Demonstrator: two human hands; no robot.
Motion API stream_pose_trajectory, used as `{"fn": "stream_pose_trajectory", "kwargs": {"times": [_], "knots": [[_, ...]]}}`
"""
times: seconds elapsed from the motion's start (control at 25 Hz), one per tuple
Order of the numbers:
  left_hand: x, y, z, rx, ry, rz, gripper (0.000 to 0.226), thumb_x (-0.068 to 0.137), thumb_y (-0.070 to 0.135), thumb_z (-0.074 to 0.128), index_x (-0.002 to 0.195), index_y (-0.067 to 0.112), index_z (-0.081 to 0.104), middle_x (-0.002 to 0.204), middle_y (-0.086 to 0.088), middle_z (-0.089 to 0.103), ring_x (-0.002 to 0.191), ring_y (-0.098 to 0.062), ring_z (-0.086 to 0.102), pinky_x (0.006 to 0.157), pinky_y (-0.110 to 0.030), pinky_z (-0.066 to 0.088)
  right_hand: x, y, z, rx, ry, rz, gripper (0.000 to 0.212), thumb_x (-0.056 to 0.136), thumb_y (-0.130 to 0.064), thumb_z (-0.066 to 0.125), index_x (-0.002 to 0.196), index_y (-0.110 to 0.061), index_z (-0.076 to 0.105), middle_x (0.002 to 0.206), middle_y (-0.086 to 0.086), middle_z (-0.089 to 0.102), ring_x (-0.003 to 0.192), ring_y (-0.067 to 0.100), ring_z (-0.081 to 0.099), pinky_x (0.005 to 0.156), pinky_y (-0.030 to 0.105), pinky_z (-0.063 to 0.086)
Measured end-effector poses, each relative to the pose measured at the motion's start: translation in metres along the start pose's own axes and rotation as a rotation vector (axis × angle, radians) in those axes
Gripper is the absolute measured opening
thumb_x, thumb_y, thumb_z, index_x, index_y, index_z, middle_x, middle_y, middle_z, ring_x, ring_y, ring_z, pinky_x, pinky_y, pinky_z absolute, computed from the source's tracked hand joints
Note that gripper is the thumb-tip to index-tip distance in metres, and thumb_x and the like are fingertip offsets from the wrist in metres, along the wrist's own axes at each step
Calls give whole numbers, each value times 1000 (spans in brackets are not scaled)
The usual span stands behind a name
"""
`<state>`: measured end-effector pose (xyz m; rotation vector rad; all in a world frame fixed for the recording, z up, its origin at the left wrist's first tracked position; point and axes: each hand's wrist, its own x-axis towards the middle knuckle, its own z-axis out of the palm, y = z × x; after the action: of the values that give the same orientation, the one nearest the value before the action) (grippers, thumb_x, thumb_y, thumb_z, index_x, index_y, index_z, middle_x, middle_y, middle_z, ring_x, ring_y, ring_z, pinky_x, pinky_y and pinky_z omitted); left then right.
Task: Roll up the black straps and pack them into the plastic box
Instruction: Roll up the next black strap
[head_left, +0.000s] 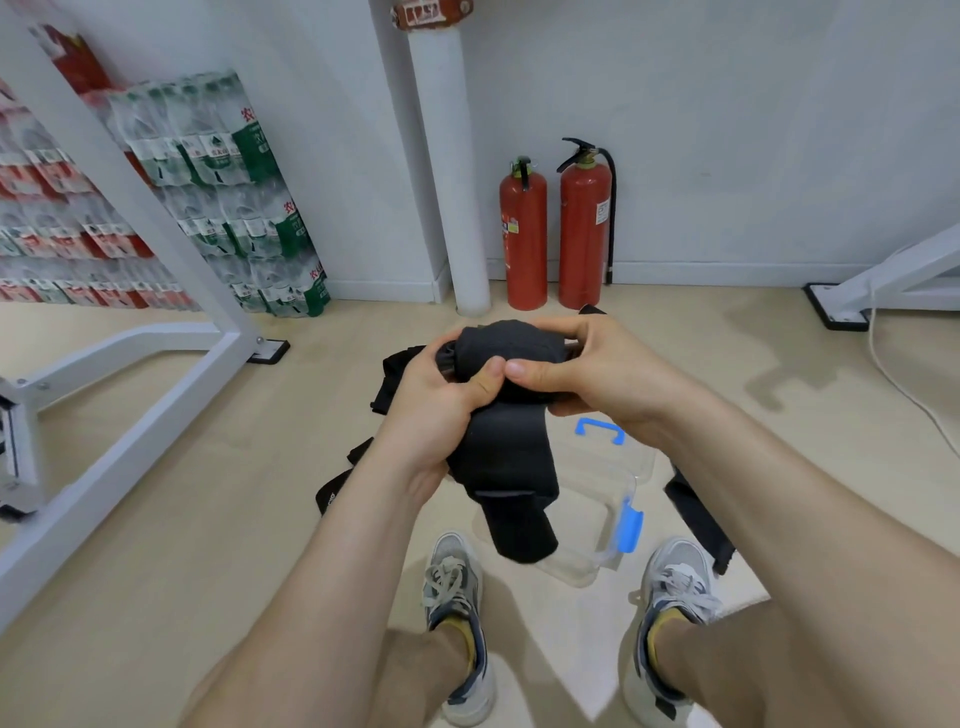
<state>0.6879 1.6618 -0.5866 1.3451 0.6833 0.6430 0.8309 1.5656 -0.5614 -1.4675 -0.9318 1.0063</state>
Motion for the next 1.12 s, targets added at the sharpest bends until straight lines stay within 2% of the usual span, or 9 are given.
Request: {"fn": "stream_pose_trajectory", "kwargs": {"times": [0.2,0.32,0.44,0.52,0.68,0.8,0.88,0.96,1.12], "knots": [[-2,4,-6,-81,-60,3,34,94,1,59,128,1,58,119,-21,69,111,-36,67,95,-47,55,-8,-1,12,-269,110,-237,38,80,-26,81,113,-29,63,94,-20,67,85,-8,64,68,10,50],[-7,8,-3,-174,-27,-42,41,92,3,64,132,6,55,114,-19,72,103,-35,71,86,-44,59,-5,0,13,-377,190,-339,40,81,-28,79,116,-33,61,104,-14,67,97,0,63,79,12,49],[-11,13,5,-127,126,-141,56,84,0,73,131,18,49,83,-3,77,75,-21,75,59,-29,59,4,3,2,-611,387,-411,53,77,-29,81,126,-31,60,108,1,59,98,13,57,83,12,41],[-13,10,9,34,170,-106,51,84,4,76,122,25,49,66,4,73,63,-20,73,56,-34,59,7,4,-1,-663,450,-412,57,77,-26,82,130,-31,60,104,2,53,94,15,54,83,19,41],[-18,7,14,321,53,56,17,94,18,64,90,34,66,91,-8,74,84,-27,69,75,-43,54,12,8,-2,-702,495,-389,57,77,-25,81,130,-33,60,101,0,48,92,17,54,85,27,44],[-16,17,-1,101,-149,-15,37,89,-6,48,100,18,75,105,-10,74,101,-25,68,87,-36,52,17,6,-15,-551,500,-320,55,76,-17,82,125,-33,62,112,4,55,98,17,57,85,22,44],[-18,23,-10,-31,-324,-19,60,74,-22,39,112,13,70,111,-11,74,107,-23,69,86,-30,55,20,6,-22,-369,424,-291,53,75,-6,80,118,-33,65,116,9,60,94,24,63,68,27,54],[-21,21,-8,284,-279,159,61,80,-26,46,110,22,69,105,1,76,103,-12,70,82,-22,54,19,4,-24,-268,344,-255,53,75,4,76,112,-32,67,113,7,65,91,24,67,55,24,54],[-22,16,1,1041,-34,835,15,76,15,65,86,21,75,81,3,66,81,-20,59,71,-28,45,19,8,-24,-159,235,-141,50,77,0,80,114,-31,68,113,4,67,96,24,69,63,38,62]]}}
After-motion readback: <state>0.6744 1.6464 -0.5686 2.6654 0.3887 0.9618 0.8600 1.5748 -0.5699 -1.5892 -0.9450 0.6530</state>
